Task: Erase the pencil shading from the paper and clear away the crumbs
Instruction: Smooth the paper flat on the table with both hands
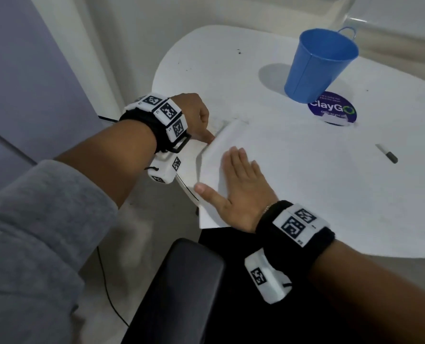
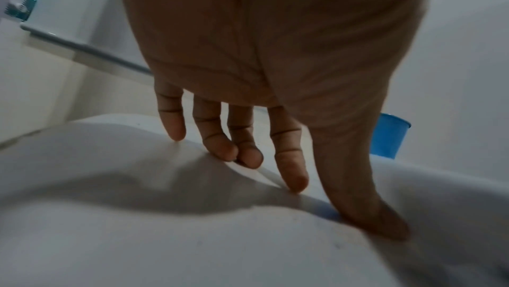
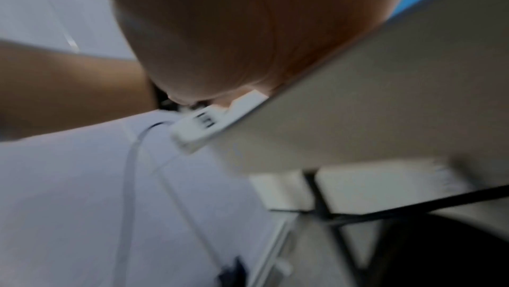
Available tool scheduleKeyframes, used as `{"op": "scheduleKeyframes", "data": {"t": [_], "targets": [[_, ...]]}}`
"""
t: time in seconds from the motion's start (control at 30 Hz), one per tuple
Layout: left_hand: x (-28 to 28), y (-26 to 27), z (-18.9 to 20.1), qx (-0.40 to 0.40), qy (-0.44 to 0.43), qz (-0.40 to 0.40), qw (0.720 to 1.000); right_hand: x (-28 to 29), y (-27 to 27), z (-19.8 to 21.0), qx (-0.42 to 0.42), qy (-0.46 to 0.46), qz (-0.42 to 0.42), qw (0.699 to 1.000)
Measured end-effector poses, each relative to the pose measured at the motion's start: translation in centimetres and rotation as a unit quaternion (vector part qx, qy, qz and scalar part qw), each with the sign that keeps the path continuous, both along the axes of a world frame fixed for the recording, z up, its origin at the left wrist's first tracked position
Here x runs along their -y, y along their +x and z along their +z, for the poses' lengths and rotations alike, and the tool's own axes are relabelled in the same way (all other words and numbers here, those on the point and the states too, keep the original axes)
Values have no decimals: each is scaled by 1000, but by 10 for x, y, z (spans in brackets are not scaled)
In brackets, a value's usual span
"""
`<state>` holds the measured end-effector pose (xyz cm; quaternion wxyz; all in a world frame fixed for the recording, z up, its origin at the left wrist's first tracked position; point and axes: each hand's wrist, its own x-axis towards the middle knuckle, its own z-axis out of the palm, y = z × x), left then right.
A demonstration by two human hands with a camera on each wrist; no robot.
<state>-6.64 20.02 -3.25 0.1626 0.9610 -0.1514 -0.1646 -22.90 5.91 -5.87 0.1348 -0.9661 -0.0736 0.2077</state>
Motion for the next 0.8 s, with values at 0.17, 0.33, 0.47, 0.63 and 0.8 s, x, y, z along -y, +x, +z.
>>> {"op": "scheduleKeyframes", "data": {"t": [0.17,0.33,0.47,0.63,0.8], "targets": [[-6,5,-3,-26,-29,-1,999,-10,-12,9,-49,54,32,997],[-6,2,-5,-5,-24,12,1000,40,-16,5,-25,5,1,1000],[-7,-3,-6,28,-24,20,999,59,-8,7,-15,58,-27,998],[-8,-7,-10,66,13,11,998,72,9,17,-38,76,-69,994],[-11,-1,-14,-25,87,12,996,24,15,15,-22,23,-36,999]]}}
